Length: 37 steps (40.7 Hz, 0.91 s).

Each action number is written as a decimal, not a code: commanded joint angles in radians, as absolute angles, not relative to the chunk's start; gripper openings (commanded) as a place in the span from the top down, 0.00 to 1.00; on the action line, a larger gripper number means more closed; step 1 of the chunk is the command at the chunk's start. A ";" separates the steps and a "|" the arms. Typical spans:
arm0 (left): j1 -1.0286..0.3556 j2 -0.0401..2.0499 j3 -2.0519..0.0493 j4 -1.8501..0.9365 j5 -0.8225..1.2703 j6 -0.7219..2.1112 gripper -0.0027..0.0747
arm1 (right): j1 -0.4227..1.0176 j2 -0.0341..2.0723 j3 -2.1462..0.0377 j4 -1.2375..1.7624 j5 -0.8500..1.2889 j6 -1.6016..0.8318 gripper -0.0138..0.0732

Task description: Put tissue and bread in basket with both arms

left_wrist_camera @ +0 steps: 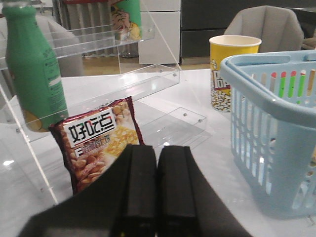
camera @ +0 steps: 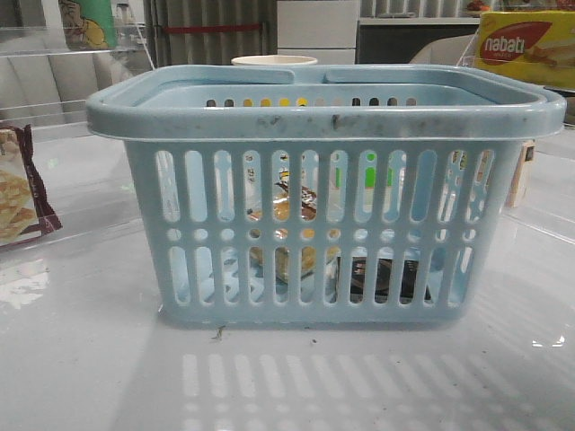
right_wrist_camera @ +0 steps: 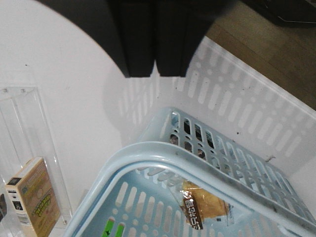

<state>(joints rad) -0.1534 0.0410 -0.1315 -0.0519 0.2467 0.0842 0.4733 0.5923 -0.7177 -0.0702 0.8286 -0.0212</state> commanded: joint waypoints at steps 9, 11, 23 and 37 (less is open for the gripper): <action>-0.131 -0.017 0.008 -0.053 -0.042 0.080 0.85 | 0.471 0.590 -0.743 -0.081 0.759 -0.027 0.78; -0.127 -0.025 0.006 -0.053 -0.025 0.080 0.85 | 0.471 0.590 -0.743 -0.081 0.759 -0.027 0.78; -0.065 -0.025 0.006 -0.047 -0.039 0.080 0.85 | 0.471 0.590 -0.743 -0.081 0.758 -0.027 0.78; -0.065 -0.025 0.006 -0.047 -0.037 0.080 0.85 | 0.471 0.590 -0.743 -0.081 0.758 -0.027 0.78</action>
